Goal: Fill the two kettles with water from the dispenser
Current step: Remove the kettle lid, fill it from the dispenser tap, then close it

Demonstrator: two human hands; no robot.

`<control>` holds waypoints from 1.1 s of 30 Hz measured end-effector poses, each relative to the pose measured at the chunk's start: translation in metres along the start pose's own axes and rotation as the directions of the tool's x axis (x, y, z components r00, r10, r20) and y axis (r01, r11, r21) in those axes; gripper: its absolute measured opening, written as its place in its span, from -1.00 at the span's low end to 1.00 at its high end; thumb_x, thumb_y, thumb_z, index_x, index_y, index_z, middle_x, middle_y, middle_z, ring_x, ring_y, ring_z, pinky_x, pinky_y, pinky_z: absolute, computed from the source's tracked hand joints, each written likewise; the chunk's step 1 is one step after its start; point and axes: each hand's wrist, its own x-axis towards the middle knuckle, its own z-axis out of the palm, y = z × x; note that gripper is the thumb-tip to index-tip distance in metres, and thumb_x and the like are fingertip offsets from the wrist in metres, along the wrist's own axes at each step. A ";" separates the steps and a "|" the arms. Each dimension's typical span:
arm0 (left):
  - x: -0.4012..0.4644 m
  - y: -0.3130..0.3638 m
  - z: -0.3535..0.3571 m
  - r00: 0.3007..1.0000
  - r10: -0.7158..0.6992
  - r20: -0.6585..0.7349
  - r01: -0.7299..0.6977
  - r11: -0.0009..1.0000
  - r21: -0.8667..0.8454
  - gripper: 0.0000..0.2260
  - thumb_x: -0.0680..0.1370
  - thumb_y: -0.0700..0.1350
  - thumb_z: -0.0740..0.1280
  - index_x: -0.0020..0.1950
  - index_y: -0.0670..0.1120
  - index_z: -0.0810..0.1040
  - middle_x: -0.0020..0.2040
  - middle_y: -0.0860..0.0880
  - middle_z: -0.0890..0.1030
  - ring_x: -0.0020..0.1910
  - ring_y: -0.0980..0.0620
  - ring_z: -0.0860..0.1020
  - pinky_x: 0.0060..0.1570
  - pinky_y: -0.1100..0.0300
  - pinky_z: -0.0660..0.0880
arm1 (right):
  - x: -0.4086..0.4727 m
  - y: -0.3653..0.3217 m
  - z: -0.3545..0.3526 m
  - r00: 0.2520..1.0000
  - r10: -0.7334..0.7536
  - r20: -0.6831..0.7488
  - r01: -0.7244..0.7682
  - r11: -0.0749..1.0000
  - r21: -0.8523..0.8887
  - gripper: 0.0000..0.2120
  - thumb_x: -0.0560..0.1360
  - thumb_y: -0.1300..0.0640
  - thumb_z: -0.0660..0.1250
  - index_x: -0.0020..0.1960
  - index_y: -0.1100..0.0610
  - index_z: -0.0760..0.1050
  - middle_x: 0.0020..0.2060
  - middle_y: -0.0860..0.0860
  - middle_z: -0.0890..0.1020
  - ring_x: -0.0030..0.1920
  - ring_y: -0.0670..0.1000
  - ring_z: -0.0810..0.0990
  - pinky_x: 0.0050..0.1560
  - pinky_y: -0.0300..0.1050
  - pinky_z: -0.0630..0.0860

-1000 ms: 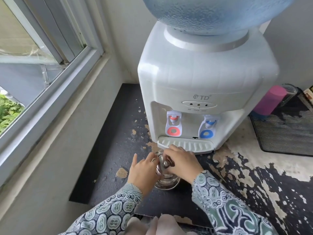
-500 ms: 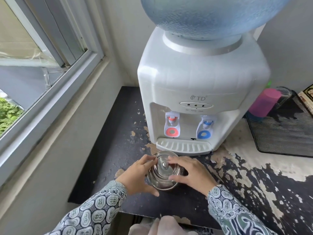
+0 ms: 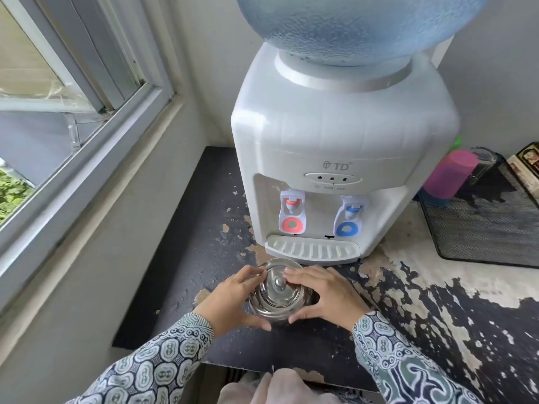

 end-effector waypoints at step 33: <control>-0.030 0.042 -0.002 0.926 -0.125 -0.355 0.142 0.990 0.021 -0.75 0.59 0.06 0.14 -0.06 -0.10 0.43 -0.17 -0.10 0.63 -0.20 -0.15 0.58 -0.16 0.00 0.53 | -0.026 -0.039 -0.033 0.975 0.216 -0.046 -0.210 0.971 0.118 -0.76 0.48 -0.19 0.21 -0.27 -0.08 0.38 -0.25 0.05 0.61 -0.23 0.06 0.57 -0.18 0.00 0.49</control>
